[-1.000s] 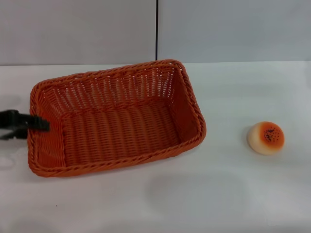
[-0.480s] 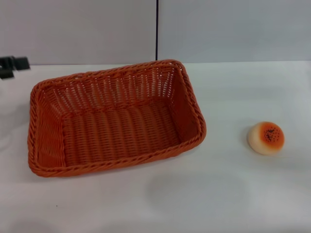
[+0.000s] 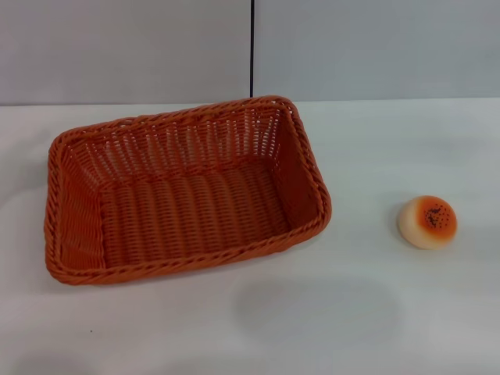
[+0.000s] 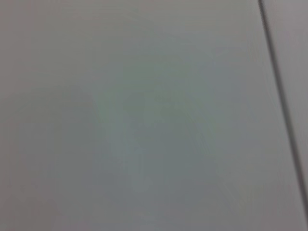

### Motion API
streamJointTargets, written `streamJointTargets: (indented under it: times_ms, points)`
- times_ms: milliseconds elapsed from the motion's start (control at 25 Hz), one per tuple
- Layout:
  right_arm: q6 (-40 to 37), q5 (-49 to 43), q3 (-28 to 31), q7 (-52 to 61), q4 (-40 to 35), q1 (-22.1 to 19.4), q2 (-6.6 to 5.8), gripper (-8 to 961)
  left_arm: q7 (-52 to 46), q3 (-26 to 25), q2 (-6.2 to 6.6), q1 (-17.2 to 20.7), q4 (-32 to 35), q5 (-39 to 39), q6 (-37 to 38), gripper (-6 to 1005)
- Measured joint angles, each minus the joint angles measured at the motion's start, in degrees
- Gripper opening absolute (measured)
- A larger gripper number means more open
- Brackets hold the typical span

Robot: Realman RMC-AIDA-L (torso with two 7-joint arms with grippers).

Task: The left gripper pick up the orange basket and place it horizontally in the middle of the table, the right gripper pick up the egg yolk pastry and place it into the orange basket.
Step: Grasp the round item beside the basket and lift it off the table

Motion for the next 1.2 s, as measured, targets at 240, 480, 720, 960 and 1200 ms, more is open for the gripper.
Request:
streamJointTargets:
  times_ms: [240,480,720,960,1200]
  points:
    - [1.6,-24.1,0.0,27.1,-20.6,0.6,0.05,391,13.8,-4.7,-0.09,1.6,-10.2,-0.9,0.4,704]
    - [-9.4,-47.2,0.1,51.0,-32.3,6.6,-2.71,392,23.4,-6.5,-0.07,3.0,-16.7,-0.9,0.7,704]
    - [-23.3,-63.2,-1.0,64.6,-31.1,14.5,-5.89,392,28.4,-6.6,-0.13,4.2,-19.1,-0.9,0.8,704]
    - [-26.4,-72.4,-8.1,70.1,-27.3,18.2,-6.57,391,32.8,-6.6,-0.17,5.0,-21.8,-0.9,0.9,704]
    - [-23.1,-73.8,-11.7,71.8,-20.0,20.3,-6.48,391,34.5,-6.6,-0.1,5.0,-22.8,-0.9,1.2,704]
